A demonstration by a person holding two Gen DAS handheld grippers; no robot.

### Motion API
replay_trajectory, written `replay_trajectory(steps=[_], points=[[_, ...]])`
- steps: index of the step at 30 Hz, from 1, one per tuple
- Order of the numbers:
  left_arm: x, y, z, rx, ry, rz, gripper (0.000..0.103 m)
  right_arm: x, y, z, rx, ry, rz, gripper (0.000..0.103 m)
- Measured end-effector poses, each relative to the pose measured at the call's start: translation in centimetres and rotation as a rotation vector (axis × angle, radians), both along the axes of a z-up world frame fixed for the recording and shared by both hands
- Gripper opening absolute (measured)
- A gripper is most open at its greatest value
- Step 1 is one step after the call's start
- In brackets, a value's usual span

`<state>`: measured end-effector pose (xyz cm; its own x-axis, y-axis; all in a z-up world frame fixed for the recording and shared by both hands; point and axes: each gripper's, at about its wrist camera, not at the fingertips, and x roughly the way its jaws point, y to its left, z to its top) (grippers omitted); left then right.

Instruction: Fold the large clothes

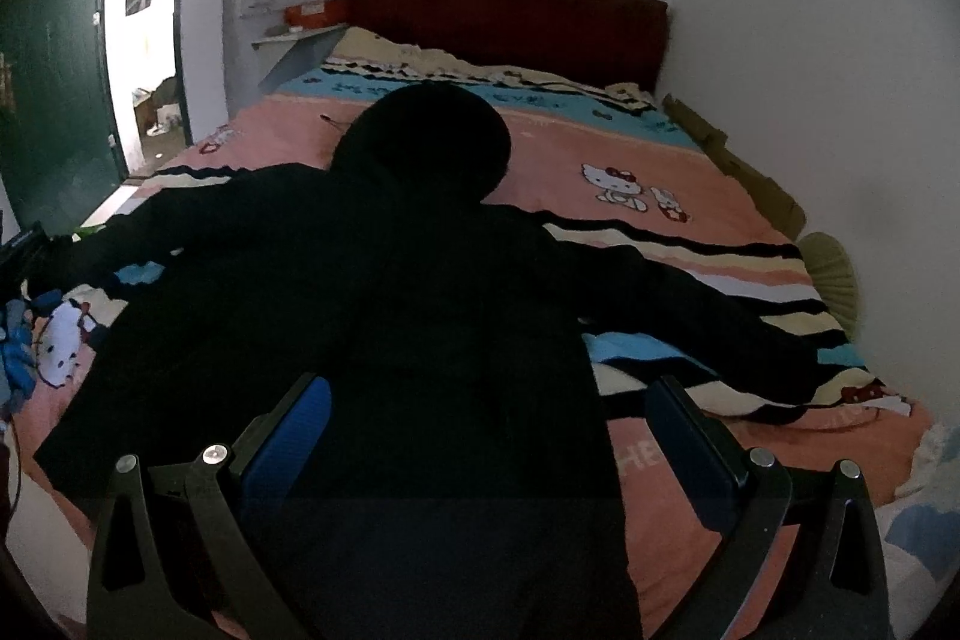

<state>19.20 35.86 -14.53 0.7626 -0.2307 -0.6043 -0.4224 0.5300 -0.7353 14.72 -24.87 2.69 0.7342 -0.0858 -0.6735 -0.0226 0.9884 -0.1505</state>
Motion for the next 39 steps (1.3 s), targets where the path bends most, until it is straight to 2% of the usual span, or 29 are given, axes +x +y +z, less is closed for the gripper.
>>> replay_trajectory(steps=[5,9,11,12,13,14,15,17,20,28,32,39], points=[[1.1,3.6,-3.5,-0.125,0.003,0.144,0.089,1.2,-1.1,0.3,-0.014,-0.001,-0.032,0.103],[1.6,5.4,-4.1,-0.187,-0.033,0.249,0.086,1.8,-1.9,0.7,-0.019,-0.012,-0.056,0.103],[2.0,6.0,-4.2,-0.2,-0.041,0.284,0.073,2.1,-2.3,0.8,-0.016,-0.014,-0.068,0.103],[2.1,6.3,-4.4,-0.213,-0.043,0.298,0.07,2.2,-2.4,0.8,-0.015,-0.014,-0.072,0.103],[2.1,6.6,-4.8,-0.224,-0.042,0.307,0.059,2.3,-2.5,0.7,-0.015,-0.014,-0.075,0.103],[2.2,7.0,-5.3,-0.229,-0.027,0.313,0.04,2.3,-2.6,0.6,-0.015,-0.013,-0.075,0.103],[2.3,7.2,-5.7,-0.234,-0.016,0.313,0.031,2.4,-2.7,0.4,-0.015,-0.01,-0.076,0.103],[2.0,7.6,-6.5,-0.27,-0.029,0.308,0.023,2.5,-2.9,0.0,-0.015,0.0,-0.081,0.103],[1.8,7.2,-5.4,-0.23,-0.067,0.274,0.016,2.7,-3.2,-0.7,-0.013,0.013,-0.089,0.103],[1.6,6.7,-0.9,-0.112,-0.127,0.204,0.013,2.4,-3.9,-1.2,0.017,0.006,-0.086,0.103],[3.1,5.5,2.4,-0.023,-0.126,0.151,0.013,1.8,-4.7,-1.0,0.034,-0.008,-0.097,0.103],[4.6,1.4,9.9,0.103,-0.195,0.036,0.012,0.2,-6.5,-0.1,0.078,-0.051,-0.123,0.103]])
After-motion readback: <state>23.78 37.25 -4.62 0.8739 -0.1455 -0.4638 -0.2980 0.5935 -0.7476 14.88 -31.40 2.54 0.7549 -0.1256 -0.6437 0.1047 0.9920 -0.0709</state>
